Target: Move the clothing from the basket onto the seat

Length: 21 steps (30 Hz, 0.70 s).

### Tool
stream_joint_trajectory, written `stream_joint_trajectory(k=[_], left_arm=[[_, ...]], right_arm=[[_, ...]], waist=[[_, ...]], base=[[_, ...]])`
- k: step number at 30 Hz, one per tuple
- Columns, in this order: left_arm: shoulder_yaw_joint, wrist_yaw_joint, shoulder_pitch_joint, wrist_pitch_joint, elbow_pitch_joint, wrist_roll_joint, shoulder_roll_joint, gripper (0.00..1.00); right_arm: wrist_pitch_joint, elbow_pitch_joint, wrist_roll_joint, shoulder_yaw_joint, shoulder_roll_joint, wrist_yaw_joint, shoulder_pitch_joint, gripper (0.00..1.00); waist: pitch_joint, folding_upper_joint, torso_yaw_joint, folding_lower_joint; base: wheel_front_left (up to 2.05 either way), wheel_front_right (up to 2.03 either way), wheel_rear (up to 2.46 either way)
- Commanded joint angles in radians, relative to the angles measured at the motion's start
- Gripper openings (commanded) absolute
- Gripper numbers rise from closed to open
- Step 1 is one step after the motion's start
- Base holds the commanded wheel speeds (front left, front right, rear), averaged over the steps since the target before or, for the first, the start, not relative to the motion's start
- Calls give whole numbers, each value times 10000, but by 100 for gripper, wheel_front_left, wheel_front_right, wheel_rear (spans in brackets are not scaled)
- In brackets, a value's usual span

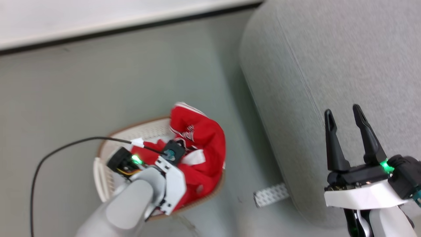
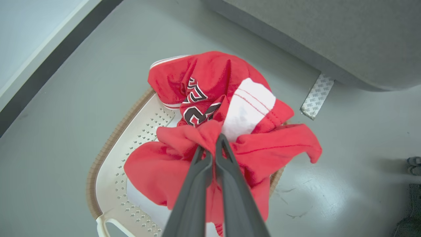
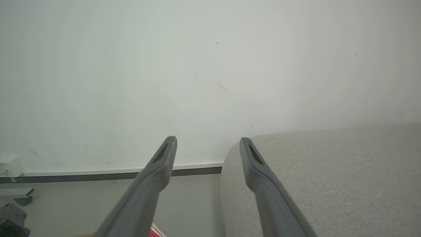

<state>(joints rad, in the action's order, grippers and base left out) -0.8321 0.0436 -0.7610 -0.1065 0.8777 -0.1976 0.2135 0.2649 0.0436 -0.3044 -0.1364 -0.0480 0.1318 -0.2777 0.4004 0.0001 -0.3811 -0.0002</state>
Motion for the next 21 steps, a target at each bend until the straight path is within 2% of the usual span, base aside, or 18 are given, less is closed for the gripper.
stream_joint_trajectory(k=[1, 12, 21], left_arm=[[212, 98, 299, 314, -109, -396, -154, 0], [1057, 662, 584, 2818, 437, -1924, -941, 0], [1466, 839, 168, 3438, 313, -3124, -1457, 0]], right_arm=[[-8, 120, 166, 149, -37, -21, 279, 100], [-8, 466, 683, 492, -41, -21, 951, 100], [-8, 690, 818, 708, -38, -21, 1673, 100]], waist=[[-925, -1, 749, 2], [-2468, -1, 1777, 2], [-3458, -1, 2572, 2]], base=[[0, 0, 0], [0, 0, 0], [0, 0, 0]])
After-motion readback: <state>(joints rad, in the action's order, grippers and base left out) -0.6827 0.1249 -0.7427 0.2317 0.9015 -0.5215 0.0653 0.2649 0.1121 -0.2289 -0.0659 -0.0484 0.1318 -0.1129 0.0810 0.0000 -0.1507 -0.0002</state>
